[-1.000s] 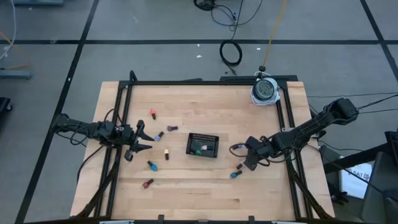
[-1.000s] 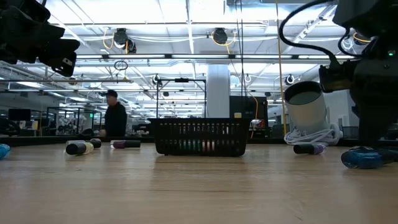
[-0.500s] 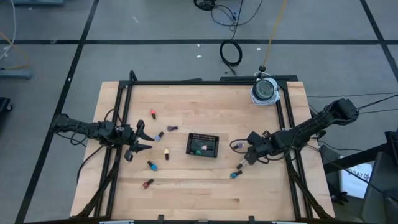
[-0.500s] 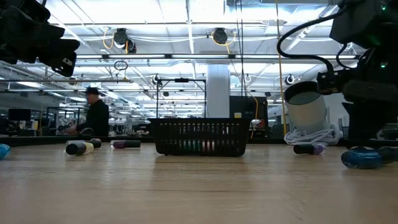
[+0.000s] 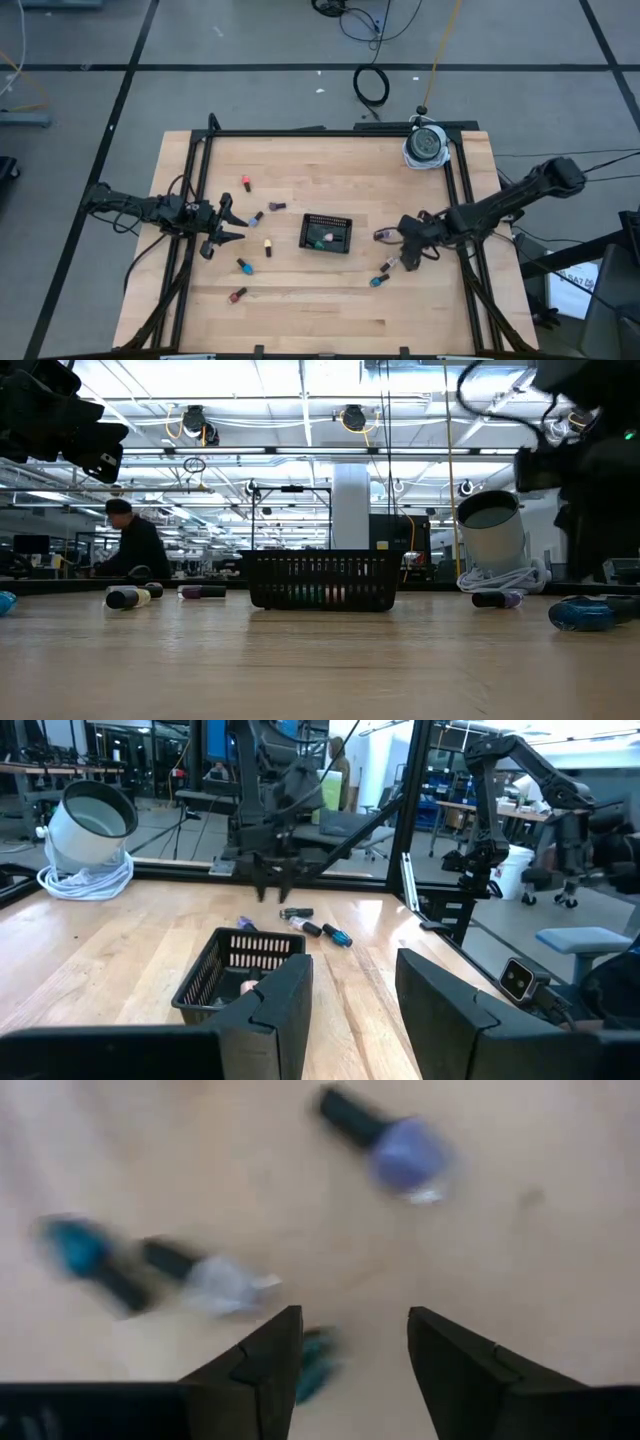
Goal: Pick & Place Nail Polish
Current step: Put the dark green nail polish into the black bin
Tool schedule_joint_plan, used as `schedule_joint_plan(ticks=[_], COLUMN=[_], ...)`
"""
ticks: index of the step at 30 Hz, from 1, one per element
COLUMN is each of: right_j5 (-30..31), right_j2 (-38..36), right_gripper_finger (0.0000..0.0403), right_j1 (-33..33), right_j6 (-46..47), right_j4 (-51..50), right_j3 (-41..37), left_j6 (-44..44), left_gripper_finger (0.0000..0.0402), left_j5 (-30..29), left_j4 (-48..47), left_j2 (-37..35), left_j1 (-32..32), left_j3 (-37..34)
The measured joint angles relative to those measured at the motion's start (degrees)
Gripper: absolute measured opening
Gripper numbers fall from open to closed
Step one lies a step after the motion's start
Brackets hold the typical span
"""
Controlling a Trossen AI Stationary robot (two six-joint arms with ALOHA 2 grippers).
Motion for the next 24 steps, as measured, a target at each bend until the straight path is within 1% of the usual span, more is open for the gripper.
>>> schedule_joint_plan(ticks=[3, 7, 10, 13, 16, 18, 21, 24], right_j5=[0.09, -0.18, -0.26, -1.24, -1.16, 0.64, 2.98, 3.15], right_j2=[-0.18, 1.69, 3.45, 4.59, 5.52, 5.94, 5.93, 5.91], right_gripper_finger=[0.0159, 0.0144, 0.0140, 0.0139, 0.0139, 0.0139, 0.0139, 0.0139], right_j1=[4.13, 9.90, 13.47, 15.88, 17.20, 17.71, 17.94, 18.25], right_j6=[5.18, 11.98, 14.48, 15.94, 14.89, 11.87, 10.01, 9.05], right_j4=[2.59, 8.15, 13.00, 13.69, 13.29, 12.68, 12.09, 10.47], right_j3=[0.04, 0.04, 0.05, 0.06, 0.06, 0.06, 0.06, 1.32], left_j6=[0.00, 0.00, 0.00, 0.00, 0.00, 0.01, 0.00, 0.00], left_gripper_finger=[0.0145, 0.0145, 0.0145, 0.0145, 0.0145, 0.0145, 0.0145, 0.0145], left_j5=[-0.02, -0.01, 0.00, -0.02, -0.02, 0.00, 0.00, -0.01], left_j4=[0.02, 0.02, 0.01, 0.00, 0.00, 0.00, 0.02, 0.00], left_j2=[0.00, 0.00, 0.01, 0.01, 0.00, 0.00, 0.01, 0.01], left_j1=[0.00, 0.00, 0.00, 0.00, 0.00, 0.00, 0.00, 0.00], left_j3=[0.01, 0.00, 0.00, 0.01, 0.00, 0.01, 0.01, 0.00])
